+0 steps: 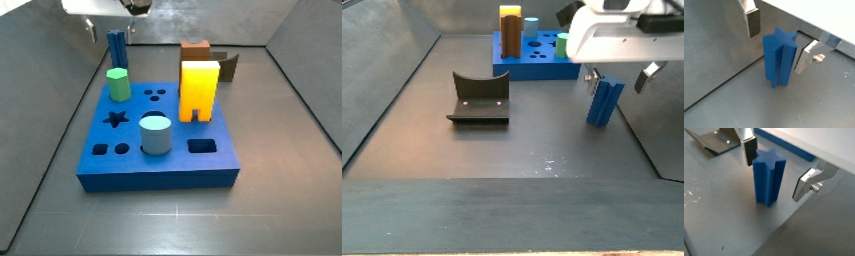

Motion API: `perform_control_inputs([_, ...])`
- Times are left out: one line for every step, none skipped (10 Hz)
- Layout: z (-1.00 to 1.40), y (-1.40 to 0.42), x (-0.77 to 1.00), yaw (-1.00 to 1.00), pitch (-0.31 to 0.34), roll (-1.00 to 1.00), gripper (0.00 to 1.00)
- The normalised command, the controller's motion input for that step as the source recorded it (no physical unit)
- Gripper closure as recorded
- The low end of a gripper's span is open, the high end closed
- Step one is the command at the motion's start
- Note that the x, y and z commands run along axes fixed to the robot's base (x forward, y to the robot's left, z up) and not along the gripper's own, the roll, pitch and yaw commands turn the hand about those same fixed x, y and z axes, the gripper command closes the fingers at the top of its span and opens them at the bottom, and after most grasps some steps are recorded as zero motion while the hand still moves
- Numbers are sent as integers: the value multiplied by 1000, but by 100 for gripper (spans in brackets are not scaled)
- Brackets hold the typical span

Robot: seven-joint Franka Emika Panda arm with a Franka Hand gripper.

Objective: Pick up the star object. Move up. Move to above the board. Insert the star object.
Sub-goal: Pick up the star object.

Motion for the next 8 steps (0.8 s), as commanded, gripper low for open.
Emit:
perform_control_inputs([-66, 0, 0, 0, -43, -40, 0])
perform_control_inputs([-17, 0, -20, 0, -53, -14, 0])
perform_control_inputs([0, 0, 0, 0, 0, 0, 0])
perform_control_inputs([0, 0, 0, 0, 0, 0, 100])
perform_control_inputs([0, 0, 0, 0, 0, 0, 100])
perform_control_inputs([0, 0, 0, 0, 0, 0, 100])
perform_control_inputs([0, 0, 0, 0, 0, 0, 100])
perform_control_inputs([0, 0, 0, 0, 0, 0, 100])
